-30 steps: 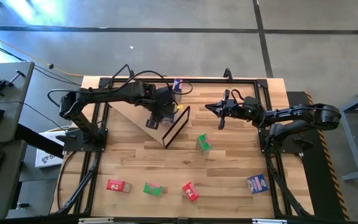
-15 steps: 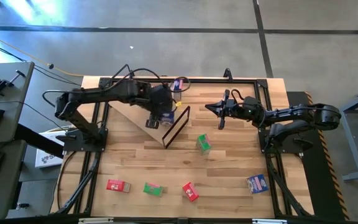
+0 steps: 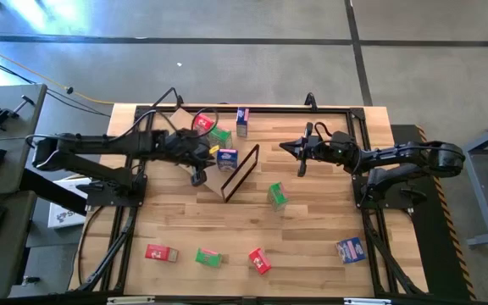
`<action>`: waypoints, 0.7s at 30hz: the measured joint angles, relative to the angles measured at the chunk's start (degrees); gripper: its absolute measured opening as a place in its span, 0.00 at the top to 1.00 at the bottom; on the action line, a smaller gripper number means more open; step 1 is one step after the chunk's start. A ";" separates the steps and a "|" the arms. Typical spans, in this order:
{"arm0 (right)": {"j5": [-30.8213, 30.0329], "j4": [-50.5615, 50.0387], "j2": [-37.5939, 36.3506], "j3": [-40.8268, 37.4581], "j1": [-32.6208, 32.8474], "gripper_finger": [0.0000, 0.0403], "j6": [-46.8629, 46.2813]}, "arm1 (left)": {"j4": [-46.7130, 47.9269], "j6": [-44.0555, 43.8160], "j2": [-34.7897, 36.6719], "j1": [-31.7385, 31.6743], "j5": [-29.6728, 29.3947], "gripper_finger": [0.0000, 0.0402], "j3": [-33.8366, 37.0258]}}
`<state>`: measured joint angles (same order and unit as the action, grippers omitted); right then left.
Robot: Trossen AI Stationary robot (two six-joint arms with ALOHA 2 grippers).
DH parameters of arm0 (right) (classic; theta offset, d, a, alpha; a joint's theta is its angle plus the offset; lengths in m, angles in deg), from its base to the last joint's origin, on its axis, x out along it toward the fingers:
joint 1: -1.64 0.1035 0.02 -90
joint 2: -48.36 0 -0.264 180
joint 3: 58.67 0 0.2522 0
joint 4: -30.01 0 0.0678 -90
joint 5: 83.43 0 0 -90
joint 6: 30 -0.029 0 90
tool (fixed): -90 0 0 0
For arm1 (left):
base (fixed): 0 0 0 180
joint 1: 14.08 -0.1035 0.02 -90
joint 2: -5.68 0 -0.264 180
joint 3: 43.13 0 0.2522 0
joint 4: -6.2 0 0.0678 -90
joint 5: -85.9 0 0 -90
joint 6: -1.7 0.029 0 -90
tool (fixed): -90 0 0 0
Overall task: Stack cereal on shelf
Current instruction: Adjust the blue cereal on the shelf
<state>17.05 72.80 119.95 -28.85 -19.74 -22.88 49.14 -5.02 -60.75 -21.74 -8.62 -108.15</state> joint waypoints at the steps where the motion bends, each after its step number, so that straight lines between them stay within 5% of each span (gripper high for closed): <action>1: 0.00 0.01 0.00 0.00 0.01 1.00 0.00 | -2.87 -1.27 0.80 0.00 -0.01 0.84 2.44; 9: 0.00 -0.18 0.00 0.00 0.00 1.00 0.00 | -18.47 -5.23 0.30 -0.16 -0.43 0.96 12.87; 21: -0.02 -0.17 0.00 0.00 0.00 1.00 0.00 | -29.88 -1.12 -6.52 -2.49 -2.74 0.97 14.33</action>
<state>17.03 72.63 119.95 -28.85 -19.74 -22.88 19.26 -6.13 -67.27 -24.23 -11.36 -93.82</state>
